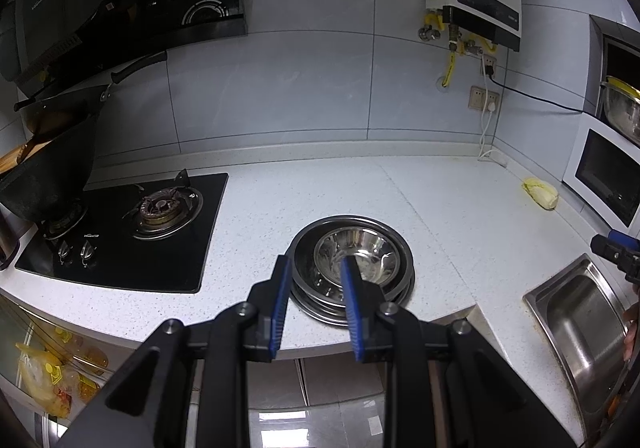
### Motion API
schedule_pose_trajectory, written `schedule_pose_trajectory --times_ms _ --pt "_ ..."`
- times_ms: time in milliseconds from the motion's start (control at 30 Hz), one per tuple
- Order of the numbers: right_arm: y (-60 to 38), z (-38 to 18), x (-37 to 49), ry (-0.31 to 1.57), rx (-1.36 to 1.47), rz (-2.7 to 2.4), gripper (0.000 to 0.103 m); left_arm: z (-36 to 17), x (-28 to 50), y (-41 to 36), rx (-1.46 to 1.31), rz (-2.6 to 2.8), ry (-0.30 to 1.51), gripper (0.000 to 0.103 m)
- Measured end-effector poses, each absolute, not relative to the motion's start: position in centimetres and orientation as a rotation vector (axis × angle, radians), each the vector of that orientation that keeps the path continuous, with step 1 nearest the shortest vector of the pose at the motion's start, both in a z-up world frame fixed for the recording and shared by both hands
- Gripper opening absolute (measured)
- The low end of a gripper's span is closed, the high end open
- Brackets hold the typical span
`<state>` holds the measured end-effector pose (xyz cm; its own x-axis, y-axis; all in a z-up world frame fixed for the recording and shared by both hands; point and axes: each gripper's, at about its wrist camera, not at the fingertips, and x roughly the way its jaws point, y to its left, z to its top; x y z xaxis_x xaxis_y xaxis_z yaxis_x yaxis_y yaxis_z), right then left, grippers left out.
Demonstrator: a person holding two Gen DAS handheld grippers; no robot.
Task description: Organize plates and bowls
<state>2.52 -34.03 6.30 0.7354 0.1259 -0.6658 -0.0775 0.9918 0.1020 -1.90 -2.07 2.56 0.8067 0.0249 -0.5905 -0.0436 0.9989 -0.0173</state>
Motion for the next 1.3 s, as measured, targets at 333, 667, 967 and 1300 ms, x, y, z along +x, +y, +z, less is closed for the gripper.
schedule_pose_trajectory --times_ms 333,667,967,1300 --pt "-34.0 6.1 2.7 0.747 0.063 0.12 0.102 2.3 -1.9 -1.9 -0.035 0.047 0.642 0.024" --pt "-33.8 6.0 2.7 0.751 0.062 0.126 0.102 2.5 -2.6 -1.8 -0.035 0.069 0.636 0.024" --pt "-33.1 5.8 2.8 0.756 0.05 0.141 0.102 2.4 -3.0 -1.5 -0.043 0.081 0.642 0.024" --pt "-33.0 5.7 2.9 0.76 0.037 0.147 0.102 2.1 -2.7 -1.5 -0.062 0.063 0.655 0.024"
